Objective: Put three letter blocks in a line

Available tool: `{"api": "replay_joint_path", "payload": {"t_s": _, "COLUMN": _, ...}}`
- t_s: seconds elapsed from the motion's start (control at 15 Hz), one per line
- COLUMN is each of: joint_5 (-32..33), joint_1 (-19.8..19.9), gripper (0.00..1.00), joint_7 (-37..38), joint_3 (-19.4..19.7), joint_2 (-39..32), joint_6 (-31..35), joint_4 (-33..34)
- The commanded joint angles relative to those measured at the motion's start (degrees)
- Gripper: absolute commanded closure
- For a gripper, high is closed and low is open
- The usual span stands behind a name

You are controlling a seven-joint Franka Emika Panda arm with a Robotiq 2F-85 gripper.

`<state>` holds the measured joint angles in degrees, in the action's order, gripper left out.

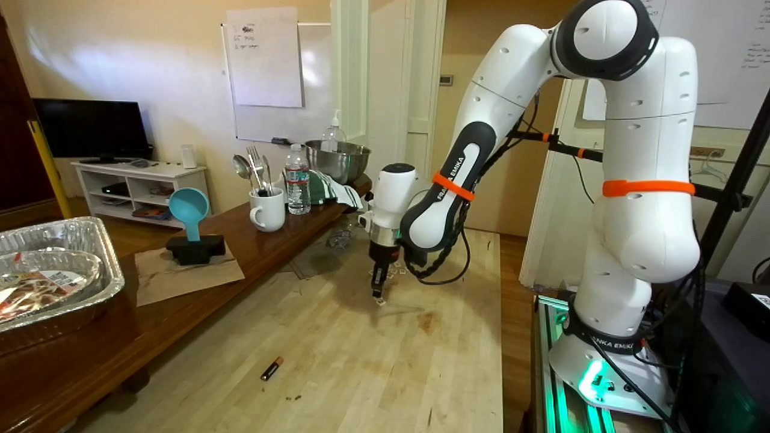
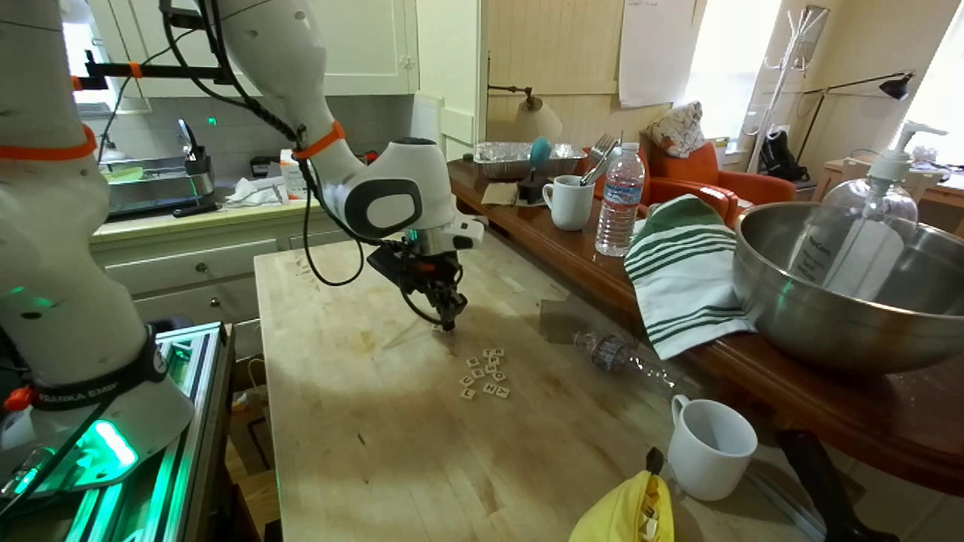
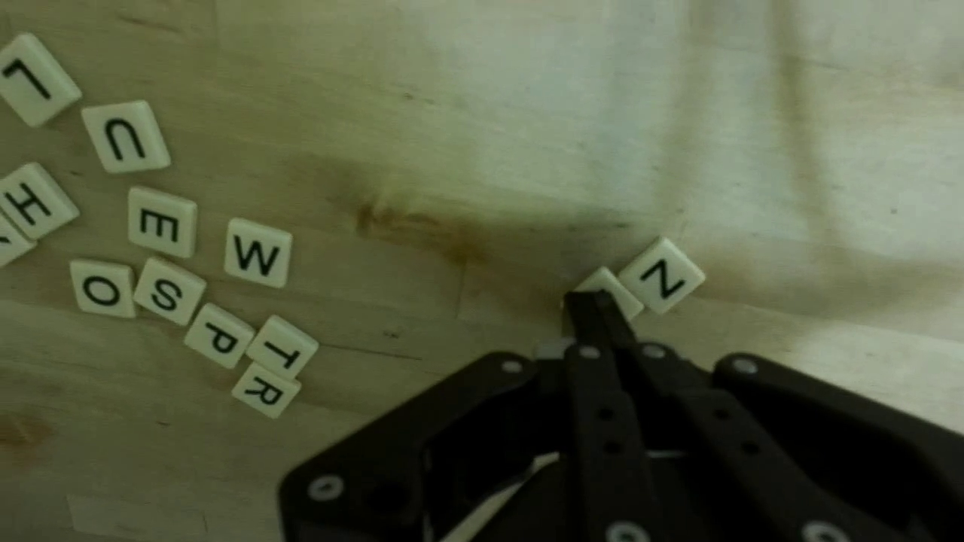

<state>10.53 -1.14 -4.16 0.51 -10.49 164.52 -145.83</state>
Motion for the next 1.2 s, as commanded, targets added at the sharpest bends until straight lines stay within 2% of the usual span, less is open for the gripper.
{"api": "replay_joint_path", "payload": {"t_s": 0.0, "joint_5": 2.25, "joint_1": -2.26, "gripper": 1.0, "joint_7": 6.77, "joint_3": 2.11, "joint_2": 0.05, "joint_6": -3.1, "joint_4": -1.37}}
{"api": "replay_joint_path", "payload": {"t_s": 0.53, "joint_5": -0.83, "joint_1": -2.33, "gripper": 1.0, "joint_7": 11.98, "joint_3": 1.45, "joint_2": -0.82, "joint_6": -1.68, "joint_4": -0.97}}
{"api": "replay_joint_path", "payload": {"t_s": 1.13, "joint_5": -1.89, "joint_1": -2.41, "gripper": 1.0, "joint_7": 13.79, "joint_3": 0.91, "joint_2": -1.12, "joint_6": -1.36, "joint_4": -0.98}}
